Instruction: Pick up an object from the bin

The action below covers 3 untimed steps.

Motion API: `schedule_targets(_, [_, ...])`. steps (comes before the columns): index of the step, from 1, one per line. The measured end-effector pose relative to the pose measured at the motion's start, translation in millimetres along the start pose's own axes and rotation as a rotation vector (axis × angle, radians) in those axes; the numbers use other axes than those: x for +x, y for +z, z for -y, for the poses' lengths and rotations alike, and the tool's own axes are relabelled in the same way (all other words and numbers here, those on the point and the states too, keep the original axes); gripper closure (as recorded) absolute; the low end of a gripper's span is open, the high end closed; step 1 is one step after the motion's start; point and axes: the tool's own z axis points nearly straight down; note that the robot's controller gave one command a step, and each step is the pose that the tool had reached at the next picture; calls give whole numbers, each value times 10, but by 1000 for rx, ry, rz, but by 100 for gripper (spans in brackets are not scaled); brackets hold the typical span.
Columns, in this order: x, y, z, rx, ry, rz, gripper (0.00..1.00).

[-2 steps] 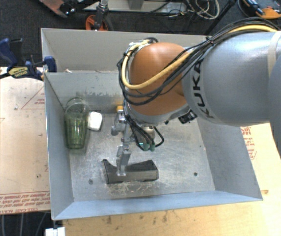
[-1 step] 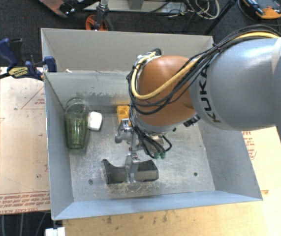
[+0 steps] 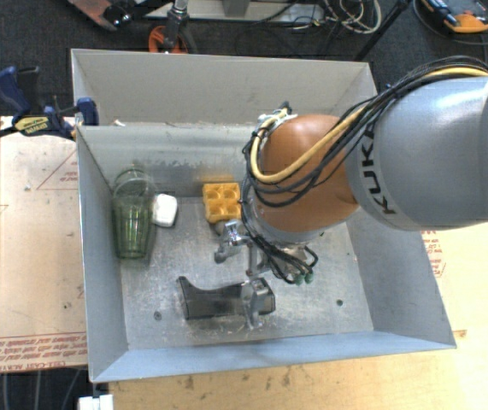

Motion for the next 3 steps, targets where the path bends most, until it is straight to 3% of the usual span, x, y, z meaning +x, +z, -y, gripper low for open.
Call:
schedule_targets(1, [-181, 693, -44, -3, 102, -18, 100])
schedule_targets(2, [-181, 693, -44, -3, 102, -18, 100])
schedule_targets(3, [-200, -665, 80, -2, 90, 3, 100])
